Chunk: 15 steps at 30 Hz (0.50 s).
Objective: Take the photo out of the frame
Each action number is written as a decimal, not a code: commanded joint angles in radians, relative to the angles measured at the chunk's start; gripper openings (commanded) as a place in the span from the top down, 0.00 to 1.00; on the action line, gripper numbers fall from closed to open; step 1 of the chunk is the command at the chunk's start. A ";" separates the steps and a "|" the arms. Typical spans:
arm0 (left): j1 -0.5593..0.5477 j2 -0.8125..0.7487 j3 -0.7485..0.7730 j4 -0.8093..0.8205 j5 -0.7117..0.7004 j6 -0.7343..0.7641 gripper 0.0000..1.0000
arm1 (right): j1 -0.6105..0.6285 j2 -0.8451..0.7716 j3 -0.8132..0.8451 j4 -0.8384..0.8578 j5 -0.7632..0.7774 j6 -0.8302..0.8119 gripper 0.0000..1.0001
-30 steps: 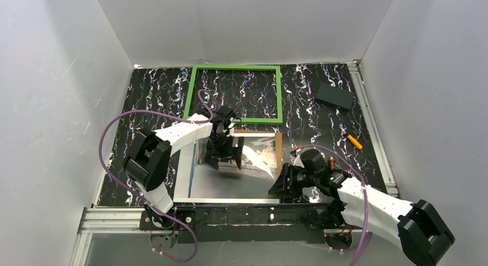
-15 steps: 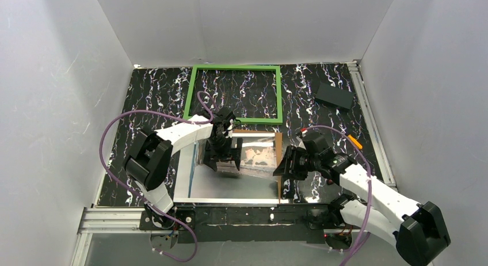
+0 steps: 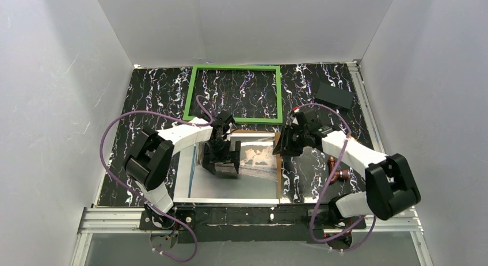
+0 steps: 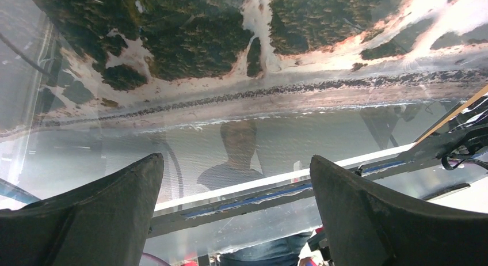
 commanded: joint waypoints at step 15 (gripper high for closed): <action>0.004 0.011 -0.023 -0.119 -0.019 -0.010 0.00 | -0.149 0.360 0.207 0.194 -0.175 -0.126 0.64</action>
